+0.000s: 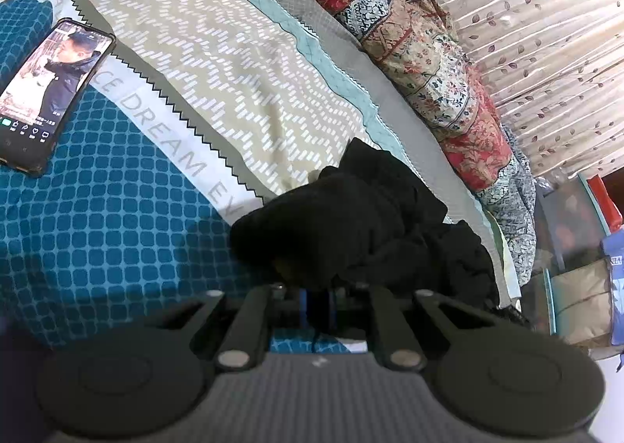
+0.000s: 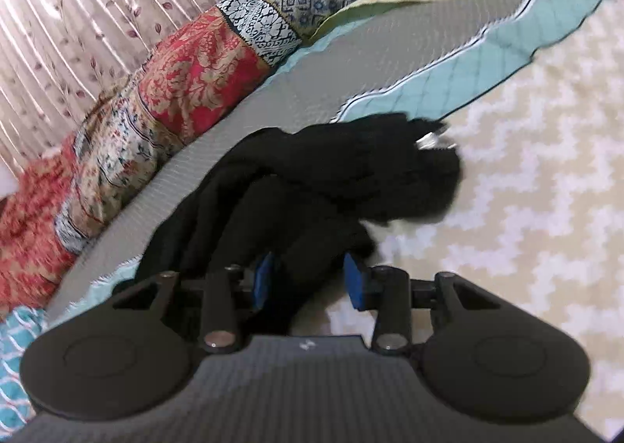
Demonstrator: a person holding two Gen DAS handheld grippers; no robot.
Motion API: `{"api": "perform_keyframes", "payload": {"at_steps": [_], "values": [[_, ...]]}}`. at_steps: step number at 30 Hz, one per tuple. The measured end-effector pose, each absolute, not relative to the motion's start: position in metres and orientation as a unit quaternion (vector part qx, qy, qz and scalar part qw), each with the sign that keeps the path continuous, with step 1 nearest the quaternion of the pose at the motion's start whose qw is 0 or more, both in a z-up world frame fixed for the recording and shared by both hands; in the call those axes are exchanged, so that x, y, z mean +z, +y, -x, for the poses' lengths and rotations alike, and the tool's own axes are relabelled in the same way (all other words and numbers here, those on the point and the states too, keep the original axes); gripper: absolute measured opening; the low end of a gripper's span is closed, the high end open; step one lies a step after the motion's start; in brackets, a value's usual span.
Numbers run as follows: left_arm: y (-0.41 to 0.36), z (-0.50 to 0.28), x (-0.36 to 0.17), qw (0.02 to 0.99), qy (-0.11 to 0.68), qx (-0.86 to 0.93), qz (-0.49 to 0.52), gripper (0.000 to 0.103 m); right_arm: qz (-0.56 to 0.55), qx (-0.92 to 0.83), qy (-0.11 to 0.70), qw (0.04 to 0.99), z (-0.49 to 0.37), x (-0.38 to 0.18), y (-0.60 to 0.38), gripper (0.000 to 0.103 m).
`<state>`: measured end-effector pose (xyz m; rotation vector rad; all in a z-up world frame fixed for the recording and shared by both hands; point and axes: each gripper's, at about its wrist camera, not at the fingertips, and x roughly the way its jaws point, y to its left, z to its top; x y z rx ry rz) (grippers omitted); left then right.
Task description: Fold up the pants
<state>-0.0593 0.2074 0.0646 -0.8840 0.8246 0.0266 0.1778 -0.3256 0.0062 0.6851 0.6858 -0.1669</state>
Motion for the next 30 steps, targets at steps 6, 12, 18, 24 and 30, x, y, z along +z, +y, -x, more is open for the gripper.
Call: {"api": "perform_keyframes", "payload": {"at_steps": [6,12,18,24,30], "values": [[0.205,0.061,0.066,0.822,0.387,0.01,0.417,0.008,-0.357,-0.106,0.289,0.882,-0.176,0.022,-0.329,0.009],[0.187,0.052,0.068,0.824,0.388,-0.023,0.413,0.008,-0.309,-0.026,0.066,0.948,-0.094,0.165,-0.325,0.008],[0.175,0.052,0.063,0.824,0.393,-0.034,0.406,0.008,-0.192,-0.033,0.009,0.981,-0.007,0.22,-0.306,0.008],[0.182,0.061,0.051,0.816,0.411,-0.017,0.407,0.008,-0.283,-0.137,0.192,0.93,0.023,0.115,-0.327,0.009],[0.182,0.06,0.047,0.813,0.42,-0.016,0.402,0.008,-0.423,-0.162,0.322,0.831,0.062,0.023,-0.332,0.017]]}}
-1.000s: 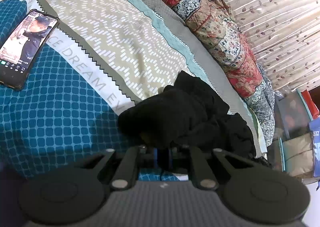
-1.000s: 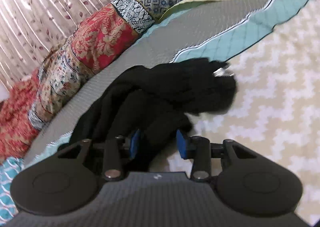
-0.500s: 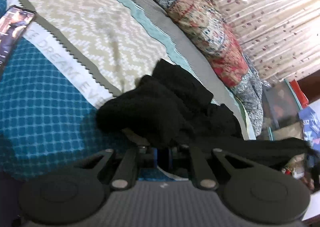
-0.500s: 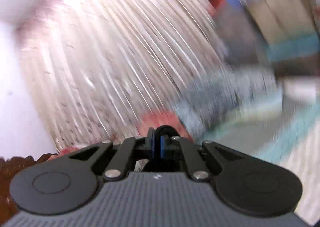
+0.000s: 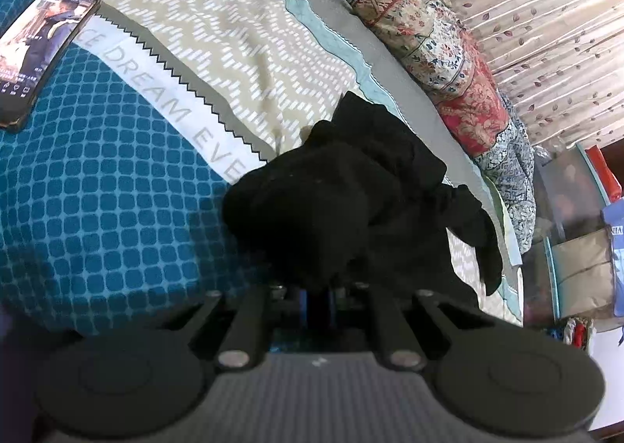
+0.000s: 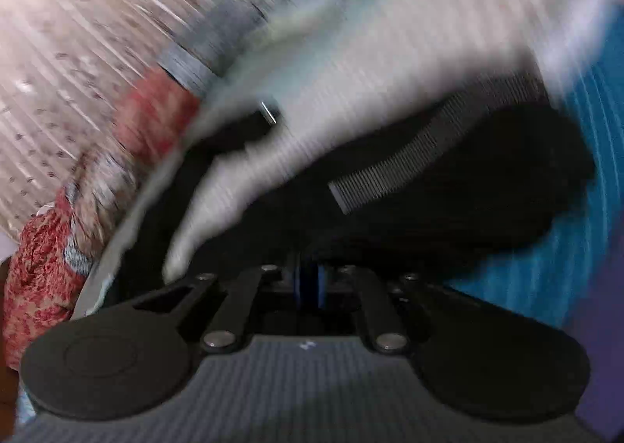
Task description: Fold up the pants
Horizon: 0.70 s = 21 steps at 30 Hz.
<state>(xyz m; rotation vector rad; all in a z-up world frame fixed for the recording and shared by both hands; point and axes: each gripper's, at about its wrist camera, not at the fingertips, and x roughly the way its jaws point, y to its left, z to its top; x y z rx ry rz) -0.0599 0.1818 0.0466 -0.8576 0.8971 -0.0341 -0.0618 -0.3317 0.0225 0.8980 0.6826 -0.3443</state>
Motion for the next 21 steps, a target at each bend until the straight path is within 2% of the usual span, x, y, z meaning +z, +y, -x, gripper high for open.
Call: {"api": "perform_keyframes", "payload": {"at_steps": [2,3,5,10,11,12,14,19,20,21], "values": [[0.181,0.057,0.048,0.815,0.422,-0.015,0.397,0.008,-0.432,-0.16,0.305,0.834,0.082,0.029,-0.331,0.019],[0.18,0.055,0.049,0.815,0.423,-0.014,0.395,0.008,-0.425,-0.165,0.294,0.84,0.088,0.035,-0.333,0.027],[0.178,0.052,0.052,0.816,0.425,-0.013,0.391,0.008,-0.403,-0.187,0.264,0.856,0.101,0.05,-0.34,0.034],[0.174,0.046,0.061,0.82,0.419,-0.008,0.389,0.008,-0.39,-0.28,0.198,0.854,0.127,0.062,-0.377,0.034],[0.174,0.046,0.062,0.82,0.418,-0.006,0.39,0.008,-0.384,-0.296,0.187,0.855,0.129,0.063,-0.383,0.037],[0.173,0.046,0.063,0.82,0.419,-0.005,0.391,0.008,-0.373,-0.314,0.177,0.855,0.129,0.065,-0.389,0.045],[0.172,0.044,0.065,0.819,0.421,-0.001,0.389,0.008,-0.357,-0.336,0.171,0.854,0.133,0.057,-0.4,0.055],[0.167,0.045,0.071,0.823,0.424,0.008,0.377,0.008,-0.336,-0.298,0.219,0.866,0.107,0.039,-0.413,0.055],[0.166,0.045,0.071,0.824,0.424,0.01,0.375,0.008,-0.328,-0.286,0.232,0.87,0.101,0.038,-0.41,0.046],[0.165,0.047,0.072,0.825,0.424,0.014,0.373,0.008,-0.314,-0.271,0.236,0.878,0.097,0.041,-0.405,0.031]]}}
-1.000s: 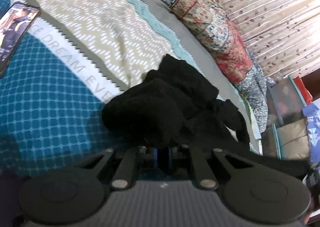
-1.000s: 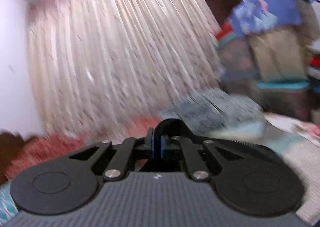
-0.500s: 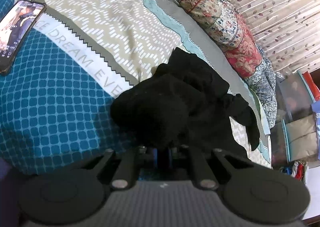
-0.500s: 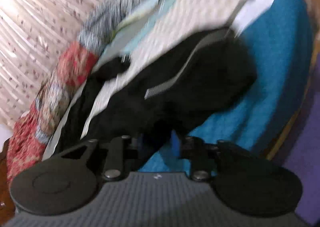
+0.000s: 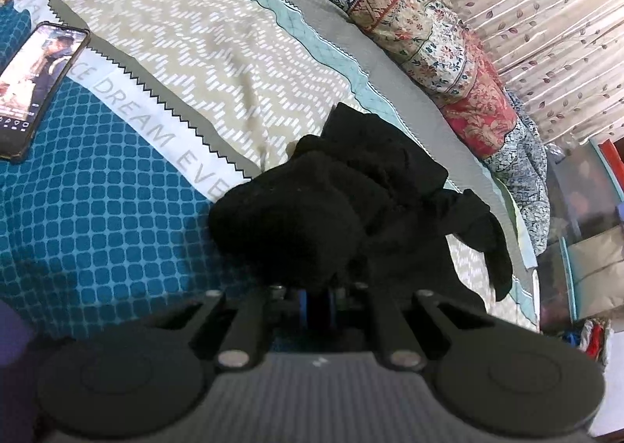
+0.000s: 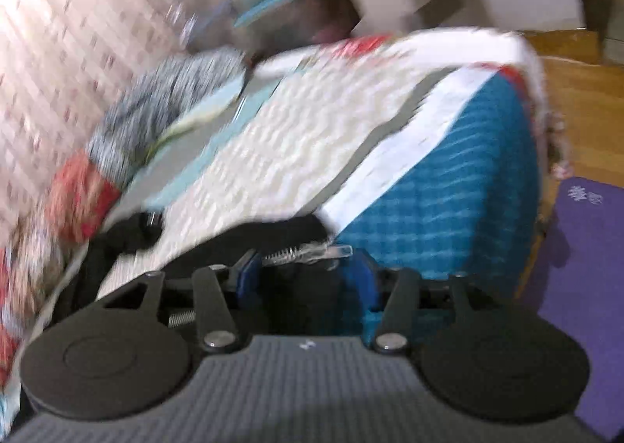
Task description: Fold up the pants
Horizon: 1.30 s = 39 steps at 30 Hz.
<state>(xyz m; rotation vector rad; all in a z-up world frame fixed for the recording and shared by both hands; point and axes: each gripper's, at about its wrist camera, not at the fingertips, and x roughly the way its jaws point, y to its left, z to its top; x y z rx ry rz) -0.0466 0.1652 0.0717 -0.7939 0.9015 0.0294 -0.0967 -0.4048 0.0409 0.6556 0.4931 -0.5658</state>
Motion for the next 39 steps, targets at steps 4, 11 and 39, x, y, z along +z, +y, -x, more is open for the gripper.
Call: {"api": "perform_keyframes", "payload": {"at_steps": [4,11,39], "values": [[0.161,0.05,0.068,0.822,0.433,0.028,0.368,0.008,-0.203,-0.301,0.181,0.914,0.092,0.095,-0.41,0.031],[0.122,0.051,0.041,0.797,0.484,-0.011,0.36,0.009,-0.065,-0.423,0.17,0.888,0.072,0.144,-0.489,0.031],[0.137,-0.151,0.055,0.886,0.417,-0.04,0.201,0.078,-0.311,-0.183,0.29,0.886,-0.157,0.103,-0.411,0.066]]}}
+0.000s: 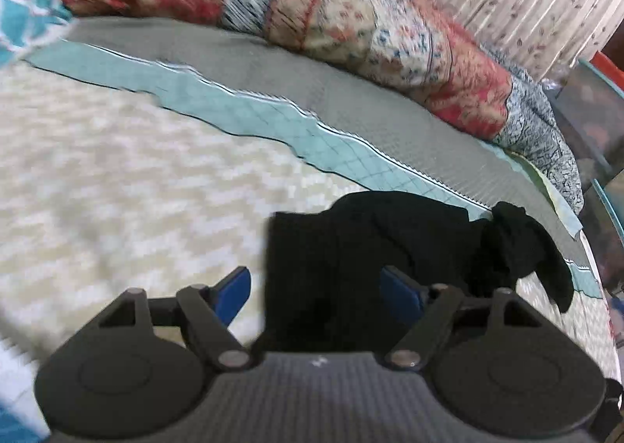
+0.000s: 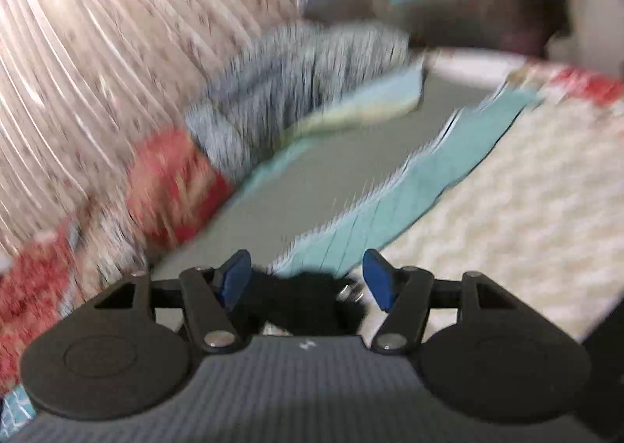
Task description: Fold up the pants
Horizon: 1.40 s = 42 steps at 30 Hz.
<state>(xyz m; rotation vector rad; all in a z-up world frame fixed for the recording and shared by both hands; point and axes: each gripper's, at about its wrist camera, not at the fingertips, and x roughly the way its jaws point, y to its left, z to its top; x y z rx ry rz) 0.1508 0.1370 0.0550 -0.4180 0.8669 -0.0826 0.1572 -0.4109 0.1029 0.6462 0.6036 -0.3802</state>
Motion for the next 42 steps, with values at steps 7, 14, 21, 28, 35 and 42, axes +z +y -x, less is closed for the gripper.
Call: {"api": "perform_keyframes", "payload": {"at_steps": [7,14,21,28,35,42], "values": [[0.104,-0.2,0.015,0.874,0.45,-0.013,0.184,0.054,-0.282,-0.206,0.362,0.864,-0.227,0.047,-0.407,0.051],[0.138,-0.173,0.053,0.887,0.412,-0.021,0.208,0.011,-0.171,-0.194,0.176,0.95,-0.166,0.15,-0.436,0.028],[0.181,-0.116,0.064,0.869,0.395,-0.026,0.297,0.011,-0.176,-0.439,0.24,0.848,-0.049,0.128,-0.536,0.065],[0.176,-0.107,0.068,0.875,0.39,-0.027,0.285,0.011,-0.279,-0.436,0.217,0.828,0.005,0.114,-0.536,0.065],[0.172,-0.114,0.078,0.879,0.382,-0.023,0.284,0.011,-0.233,-0.36,0.248,0.869,-0.071,0.114,-0.525,0.074],[0.174,-0.118,0.081,0.875,0.387,-0.013,0.291,0.011,-0.166,-0.379,0.361,0.836,-0.133,0.064,-0.535,0.019]]}}
